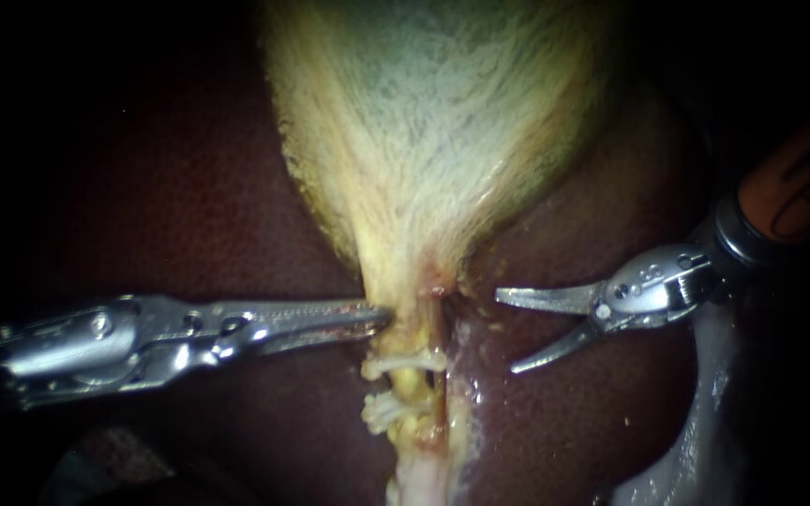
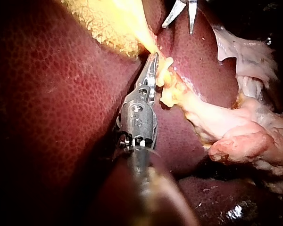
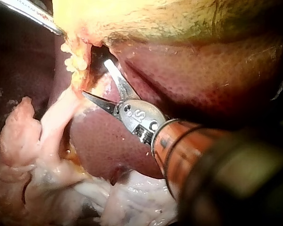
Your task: Go to the cutting position left tube
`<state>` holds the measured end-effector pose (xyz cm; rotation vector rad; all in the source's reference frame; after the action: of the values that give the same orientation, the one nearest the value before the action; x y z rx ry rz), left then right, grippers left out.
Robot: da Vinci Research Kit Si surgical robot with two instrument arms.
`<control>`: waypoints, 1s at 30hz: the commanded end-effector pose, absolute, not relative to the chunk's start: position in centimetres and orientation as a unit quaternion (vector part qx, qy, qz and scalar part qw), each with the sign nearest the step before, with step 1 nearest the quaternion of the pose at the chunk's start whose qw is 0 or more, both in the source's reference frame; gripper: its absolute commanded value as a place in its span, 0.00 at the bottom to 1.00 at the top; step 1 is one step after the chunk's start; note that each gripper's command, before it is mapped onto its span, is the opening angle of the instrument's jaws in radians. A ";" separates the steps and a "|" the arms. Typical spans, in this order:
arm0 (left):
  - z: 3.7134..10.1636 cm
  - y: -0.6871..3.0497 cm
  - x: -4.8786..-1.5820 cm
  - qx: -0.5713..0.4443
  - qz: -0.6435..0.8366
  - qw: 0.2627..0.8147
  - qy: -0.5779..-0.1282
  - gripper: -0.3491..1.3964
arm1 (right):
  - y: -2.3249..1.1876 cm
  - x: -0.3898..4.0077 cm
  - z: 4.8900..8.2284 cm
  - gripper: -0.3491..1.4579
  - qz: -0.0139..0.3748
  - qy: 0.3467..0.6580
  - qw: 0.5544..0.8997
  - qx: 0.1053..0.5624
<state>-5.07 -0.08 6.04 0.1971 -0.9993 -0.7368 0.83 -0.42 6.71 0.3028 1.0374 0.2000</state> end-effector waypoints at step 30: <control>5.70 0.15 -4.54 0.083 -0.359 0.808 -0.460 0.00 | -1.37 1.74 7.36 0.98 0.084 0.487 0.834 0.247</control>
<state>-4.54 0.15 5.69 0.1780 -0.9863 -0.7692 1.73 -1.36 7.38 0.5191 1.0260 0.1785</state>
